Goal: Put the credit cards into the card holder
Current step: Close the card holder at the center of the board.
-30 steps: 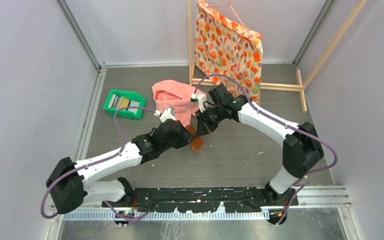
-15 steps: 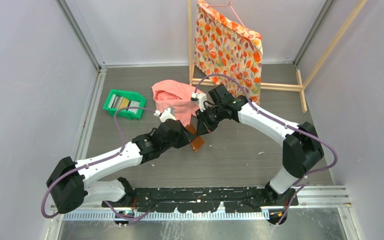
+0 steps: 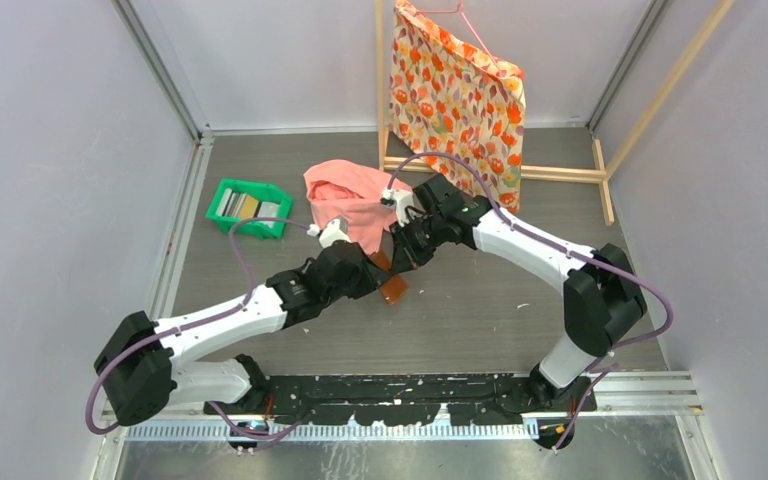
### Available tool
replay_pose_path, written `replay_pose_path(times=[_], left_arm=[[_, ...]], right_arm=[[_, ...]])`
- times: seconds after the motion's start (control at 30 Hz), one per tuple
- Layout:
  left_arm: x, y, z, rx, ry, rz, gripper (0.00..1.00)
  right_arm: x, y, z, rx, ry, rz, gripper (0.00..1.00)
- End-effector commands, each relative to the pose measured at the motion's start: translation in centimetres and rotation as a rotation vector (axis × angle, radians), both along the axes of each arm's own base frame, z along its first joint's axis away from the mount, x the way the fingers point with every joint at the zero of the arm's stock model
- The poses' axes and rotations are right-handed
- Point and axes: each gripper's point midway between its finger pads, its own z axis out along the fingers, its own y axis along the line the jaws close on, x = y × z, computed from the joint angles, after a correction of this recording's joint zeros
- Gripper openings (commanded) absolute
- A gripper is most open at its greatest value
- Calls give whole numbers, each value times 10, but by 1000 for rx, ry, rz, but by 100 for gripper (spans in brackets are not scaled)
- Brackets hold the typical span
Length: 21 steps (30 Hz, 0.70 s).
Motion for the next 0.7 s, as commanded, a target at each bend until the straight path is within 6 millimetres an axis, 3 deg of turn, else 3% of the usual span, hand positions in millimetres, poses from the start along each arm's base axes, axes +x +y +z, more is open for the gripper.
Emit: replay_pose_path(times=[0.0, 0.23, 0.67], left_arm=[[21, -20, 43, -182, -110, 47, 0], [24, -25, 39, -222, -108, 58, 0], [26, -37, 46, -302, -122, 35, 0]], right_arm=[[-8, 20, 6, 65, 49, -19, 1], [-16, 35, 7, 130, 152, -42, 1], [-30, 50, -11, 144, 267, -20, 1]])
